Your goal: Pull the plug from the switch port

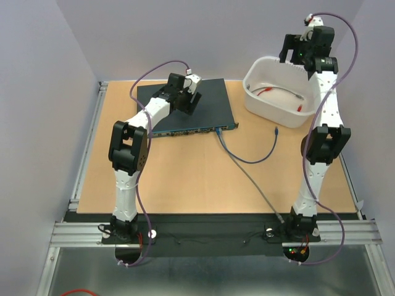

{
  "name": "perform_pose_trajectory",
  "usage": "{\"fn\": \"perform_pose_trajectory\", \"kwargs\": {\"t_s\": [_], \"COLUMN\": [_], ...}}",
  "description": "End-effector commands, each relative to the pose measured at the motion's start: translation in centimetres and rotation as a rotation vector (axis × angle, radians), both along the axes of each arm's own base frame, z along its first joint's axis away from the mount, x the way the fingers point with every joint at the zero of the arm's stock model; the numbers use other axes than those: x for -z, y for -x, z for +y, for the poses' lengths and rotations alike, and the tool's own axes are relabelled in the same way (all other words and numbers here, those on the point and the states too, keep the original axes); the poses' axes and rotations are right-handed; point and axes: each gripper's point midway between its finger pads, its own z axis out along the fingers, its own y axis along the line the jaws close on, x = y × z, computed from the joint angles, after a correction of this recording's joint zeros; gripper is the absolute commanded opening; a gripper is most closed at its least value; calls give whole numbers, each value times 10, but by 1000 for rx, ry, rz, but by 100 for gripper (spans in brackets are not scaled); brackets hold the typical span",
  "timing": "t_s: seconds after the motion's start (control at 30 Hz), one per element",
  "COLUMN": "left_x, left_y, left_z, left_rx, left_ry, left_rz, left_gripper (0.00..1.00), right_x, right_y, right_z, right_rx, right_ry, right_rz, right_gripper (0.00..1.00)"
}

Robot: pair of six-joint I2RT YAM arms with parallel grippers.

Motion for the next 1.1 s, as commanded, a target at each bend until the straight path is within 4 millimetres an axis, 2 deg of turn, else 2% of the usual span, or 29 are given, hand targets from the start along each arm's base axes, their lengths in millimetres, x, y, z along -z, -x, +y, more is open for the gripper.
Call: {"fn": "perform_pose_trajectory", "kwargs": {"t_s": [0.0,0.07,0.13,0.2,0.23,0.27,0.3,0.33,0.37,0.4,0.43,0.47,0.5,0.53,0.6,0.63,0.67,0.73,0.77,0.8,0.83,0.93,0.97,1.07], "left_x": [-41,-42,-39,-38,-38,-39,-38,-39,-38,-35,-33,-30,-22,-20,-9,-6,-2,0,2,4,6,11,12,14], "left_y": [-3,-1,-1,-4,-4,-6,-6,-6,-6,-8,-9,-8,-8,-8,-5,-4,-4,-3,-3,-4,-4,-4,-4,-3], "left_z": [-9,-9,-7,-8,-9,-11,-13,-17,-18,-19,-20,-22,-22,-22,-26,-26,-26,-26,-26,-26,-26,-24,-24,-23], "left_rx": [19,25,24,22,22,22,25,30,28,26,22,24,17,14,19,16,15,12,11,10,6,0,-1,-1], "left_ry": [44,38,34,36,39,49,54,59,61,61,59,55,52,54,46,41,40,38,37,35,32,23,22,21], "left_rz": [-71,-72,-69,-68,-67,-67,-64,-65,-62,-58,-59,-54,-40,-34,-15,-8,-5,-4,-5,-4,-2,0,3,5], "left_gripper": [84,84,84,84,84,84,84,84,84,84,84,84,84,84,84,84,84,84,84,84,84,84,84,84], "right_x": [12,-9,-27,-40,-42,-28,-20,-2,1,36,46,50,81,81,103,136,136,155,172,174,183,195,206,220], "right_y": [-4,13,28,54,66,87,99,109,118,137,146,152,166,168,180,196,193,202,198,202,195,185,180,171], "right_z": [-90,-71,-44,-8,18,53,73,86,122,136,149,170,176,192,208,217,226,237,241,248,252,258,261,260], "right_rx": [296,221,117,-1,-104,-206,-264,-295,-361,-373,-393,-430,-398,-416,-404,-419,-442,-449,-456,-473,-485,-481,-475,-440], "right_ry": [-77,-80,-115,-93,-102,-84,-81,-97,-112,-170,-201,-226,-289,-326,-442,-491,-538,-651,-679,-751,-780,-828,-830,-841], "right_rz": [3,-11,-31,-35,-34,-11,0,33,18,101,120,109,184,158,206,283,246,316,321,345,329,350,364,364], "right_gripper": [100,100,100,98,97,97,97,96,91,88,84,80,78,72,65,62,58,56,56,56,56,55,54,54]}}
